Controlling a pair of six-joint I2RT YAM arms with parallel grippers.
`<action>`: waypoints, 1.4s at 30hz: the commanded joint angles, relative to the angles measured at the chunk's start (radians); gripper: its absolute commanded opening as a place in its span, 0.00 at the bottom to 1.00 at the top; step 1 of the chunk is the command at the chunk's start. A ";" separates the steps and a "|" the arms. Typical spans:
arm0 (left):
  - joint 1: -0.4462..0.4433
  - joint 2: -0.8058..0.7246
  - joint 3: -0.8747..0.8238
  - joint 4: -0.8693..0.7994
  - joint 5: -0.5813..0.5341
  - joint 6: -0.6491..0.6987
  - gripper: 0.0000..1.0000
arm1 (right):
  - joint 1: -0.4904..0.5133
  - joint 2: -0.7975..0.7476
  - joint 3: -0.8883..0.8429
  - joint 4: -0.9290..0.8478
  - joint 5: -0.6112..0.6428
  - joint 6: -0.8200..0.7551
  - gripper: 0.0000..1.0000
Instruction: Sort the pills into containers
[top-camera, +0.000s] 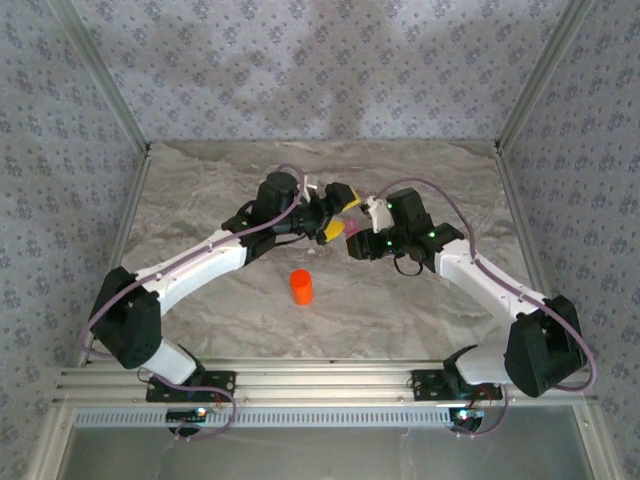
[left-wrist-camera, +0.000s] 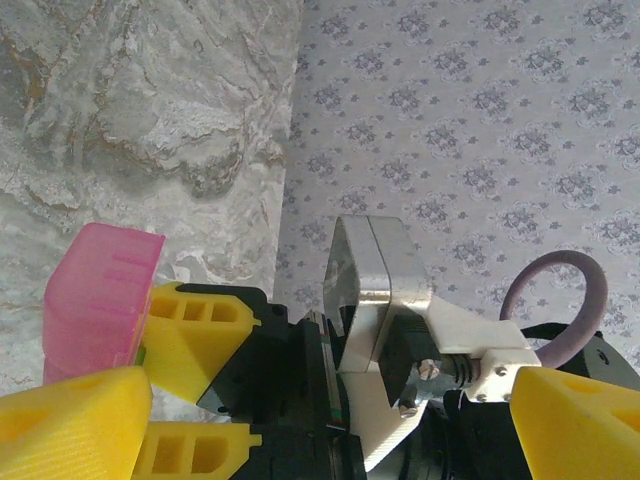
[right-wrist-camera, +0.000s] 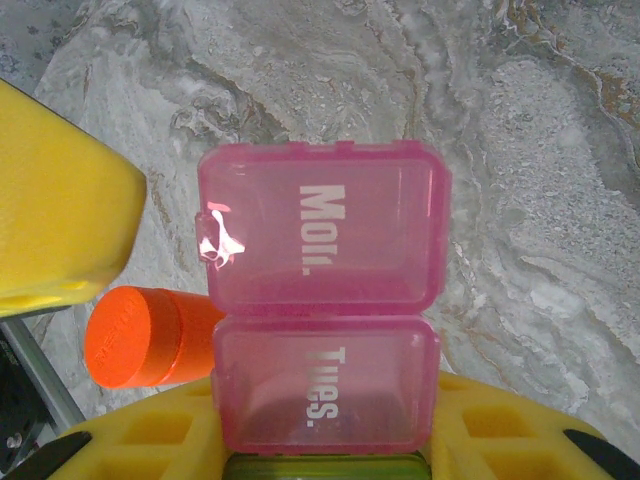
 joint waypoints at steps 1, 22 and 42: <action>-0.007 0.006 0.031 0.025 0.001 -0.004 0.92 | -0.008 0.004 0.006 0.006 0.015 0.013 0.27; -0.016 0.018 0.015 0.033 -0.019 -0.002 0.92 | -0.018 0.001 -0.011 0.038 0.006 0.038 0.26; -0.019 0.047 0.089 0.076 -0.001 -0.009 0.92 | -0.013 0.003 -0.059 0.057 0.007 0.047 0.24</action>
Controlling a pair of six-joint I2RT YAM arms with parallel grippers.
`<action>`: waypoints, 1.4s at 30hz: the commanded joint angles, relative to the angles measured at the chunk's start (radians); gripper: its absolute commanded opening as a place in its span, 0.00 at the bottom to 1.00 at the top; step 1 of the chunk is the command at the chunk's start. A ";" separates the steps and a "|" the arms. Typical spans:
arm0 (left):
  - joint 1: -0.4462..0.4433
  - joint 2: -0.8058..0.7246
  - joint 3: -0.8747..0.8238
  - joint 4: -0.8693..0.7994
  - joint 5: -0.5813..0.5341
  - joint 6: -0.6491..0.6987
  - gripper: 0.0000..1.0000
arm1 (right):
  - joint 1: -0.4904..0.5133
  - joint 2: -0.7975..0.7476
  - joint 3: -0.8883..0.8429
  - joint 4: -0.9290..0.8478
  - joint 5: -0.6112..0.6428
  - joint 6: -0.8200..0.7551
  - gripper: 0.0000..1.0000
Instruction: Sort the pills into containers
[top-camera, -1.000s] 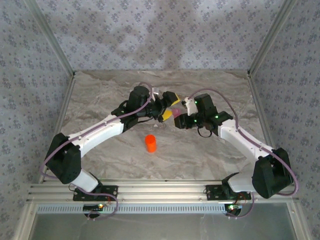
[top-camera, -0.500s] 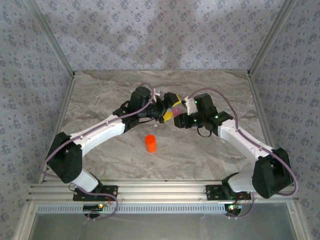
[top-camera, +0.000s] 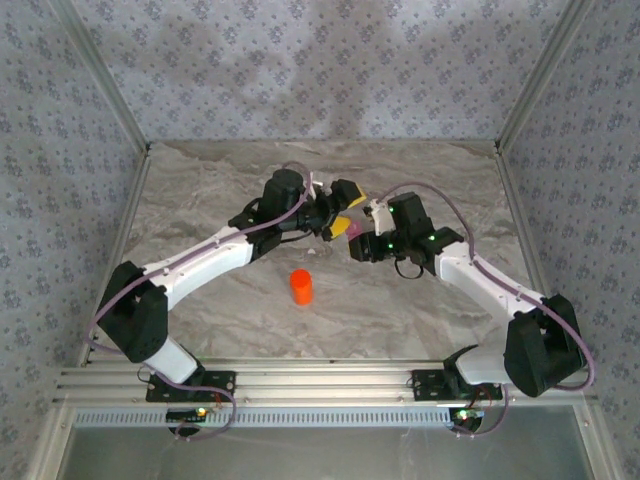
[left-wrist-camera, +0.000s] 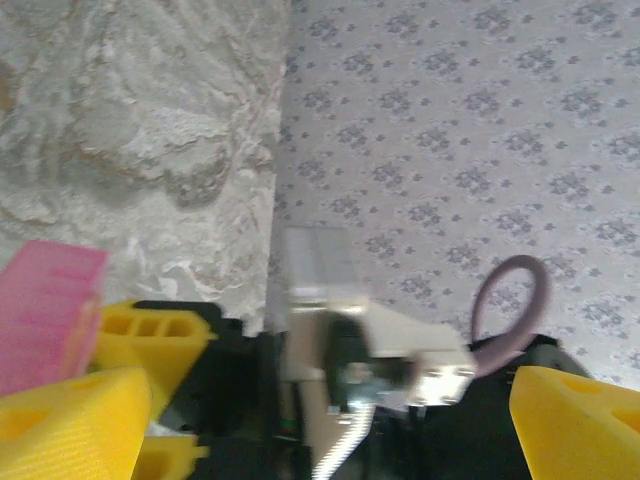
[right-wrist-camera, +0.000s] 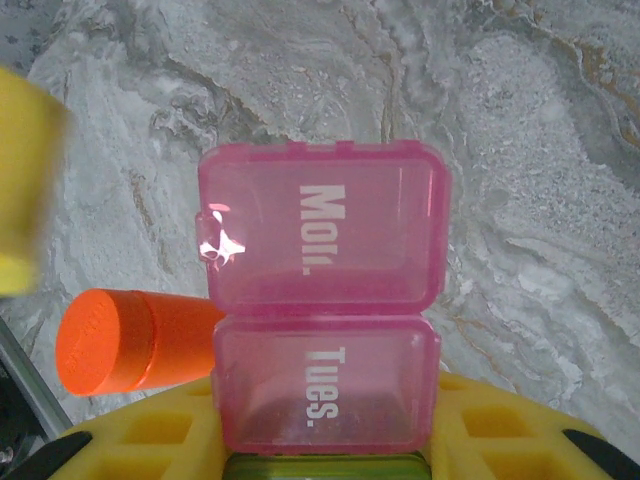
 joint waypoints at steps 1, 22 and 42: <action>-0.007 0.002 0.039 0.055 0.010 -0.011 0.93 | -0.001 0.002 -0.008 0.015 -0.001 0.011 0.24; -0.010 -0.001 -0.020 -0.032 -0.029 0.016 0.93 | -0.014 -0.034 0.001 0.021 -0.007 0.033 0.23; -0.033 0.036 0.006 0.025 -0.011 -0.012 0.93 | 0.007 -0.017 0.001 0.035 -0.007 0.042 0.22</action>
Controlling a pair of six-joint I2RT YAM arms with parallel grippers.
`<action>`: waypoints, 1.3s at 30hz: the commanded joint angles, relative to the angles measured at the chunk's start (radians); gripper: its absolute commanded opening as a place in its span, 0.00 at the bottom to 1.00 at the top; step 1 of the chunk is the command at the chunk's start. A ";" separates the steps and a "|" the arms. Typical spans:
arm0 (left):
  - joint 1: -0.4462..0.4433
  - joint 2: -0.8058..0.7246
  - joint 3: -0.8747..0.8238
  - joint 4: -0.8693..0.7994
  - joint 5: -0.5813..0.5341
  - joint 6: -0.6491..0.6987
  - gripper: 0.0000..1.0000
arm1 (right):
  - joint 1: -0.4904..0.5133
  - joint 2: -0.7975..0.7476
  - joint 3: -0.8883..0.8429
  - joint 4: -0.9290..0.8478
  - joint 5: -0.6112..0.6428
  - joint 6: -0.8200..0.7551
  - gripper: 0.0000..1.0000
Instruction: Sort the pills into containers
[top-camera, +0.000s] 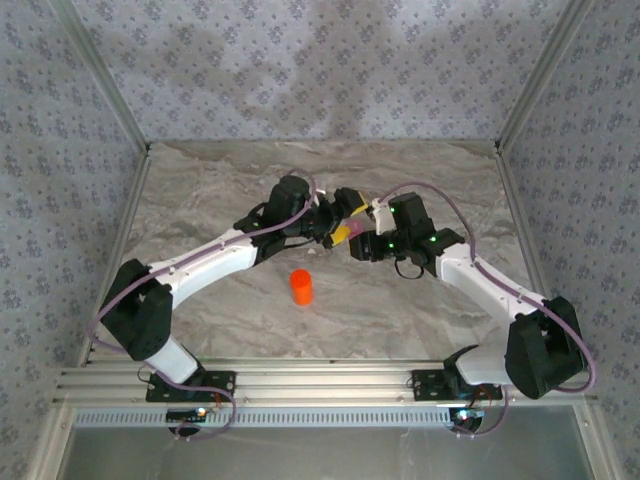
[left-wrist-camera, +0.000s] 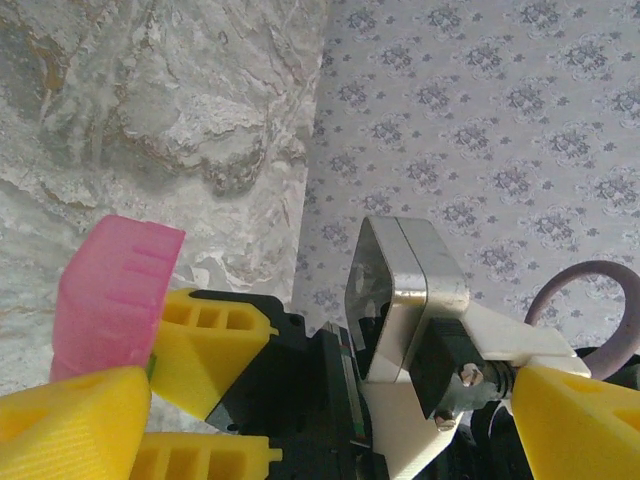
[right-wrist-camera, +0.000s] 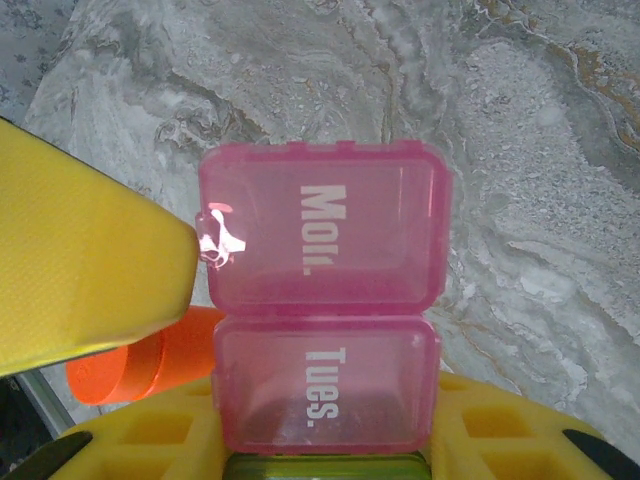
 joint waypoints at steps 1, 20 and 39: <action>-0.009 0.017 0.038 0.047 0.015 -0.012 0.93 | 0.007 -0.005 0.007 0.017 -0.006 0.012 0.22; 0.003 -0.029 0.012 -0.076 -0.089 0.065 0.83 | 0.008 0.000 0.013 0.012 0.001 0.011 0.21; 0.019 -0.102 -0.094 0.008 -0.167 0.034 0.88 | 0.002 -0.004 -0.002 0.022 -0.004 0.019 0.20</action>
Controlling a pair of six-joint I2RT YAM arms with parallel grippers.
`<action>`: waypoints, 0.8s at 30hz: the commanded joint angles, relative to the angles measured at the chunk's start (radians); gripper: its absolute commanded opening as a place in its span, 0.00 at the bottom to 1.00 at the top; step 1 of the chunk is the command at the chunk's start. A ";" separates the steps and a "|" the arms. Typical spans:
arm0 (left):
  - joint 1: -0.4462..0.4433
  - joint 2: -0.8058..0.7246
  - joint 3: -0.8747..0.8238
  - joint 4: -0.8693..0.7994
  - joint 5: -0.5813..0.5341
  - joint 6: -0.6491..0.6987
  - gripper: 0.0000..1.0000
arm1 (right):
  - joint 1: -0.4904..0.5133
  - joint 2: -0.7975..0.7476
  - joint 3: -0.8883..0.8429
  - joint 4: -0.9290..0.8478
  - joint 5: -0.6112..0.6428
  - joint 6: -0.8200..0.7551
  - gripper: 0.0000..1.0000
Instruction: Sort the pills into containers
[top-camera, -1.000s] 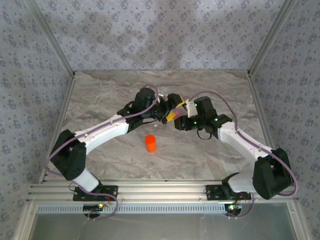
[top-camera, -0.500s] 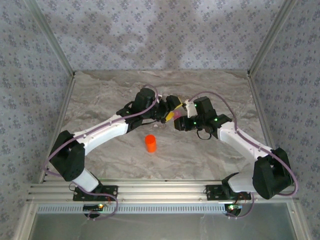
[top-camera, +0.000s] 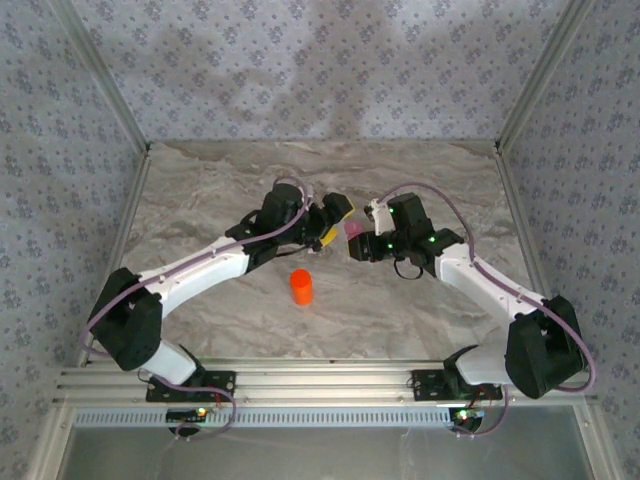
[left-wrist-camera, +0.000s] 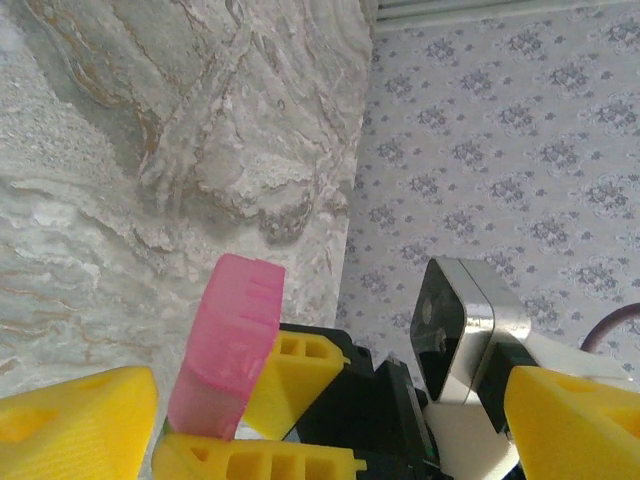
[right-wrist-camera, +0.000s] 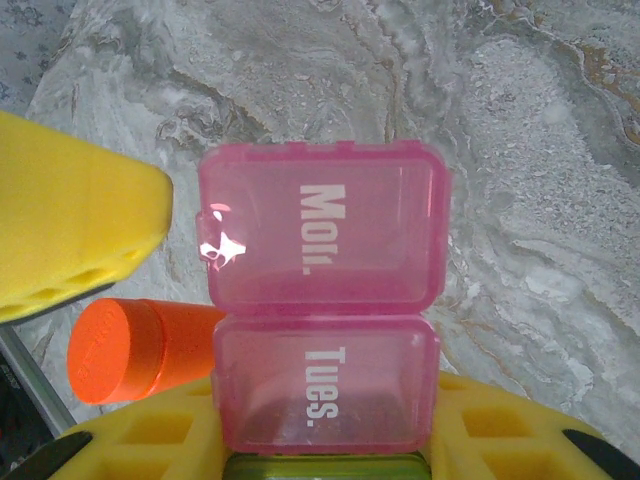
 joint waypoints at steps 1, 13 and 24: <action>0.008 -0.024 -0.011 0.054 -0.017 -0.017 0.88 | -0.001 -0.008 -0.005 0.026 -0.014 0.018 0.20; 0.007 0.018 -0.020 0.171 0.034 -0.083 0.87 | 0.010 -0.005 -0.014 0.043 -0.014 0.034 0.20; -0.004 0.047 -0.032 0.209 0.047 -0.113 0.86 | 0.015 0.006 -0.003 0.053 -0.015 0.042 0.20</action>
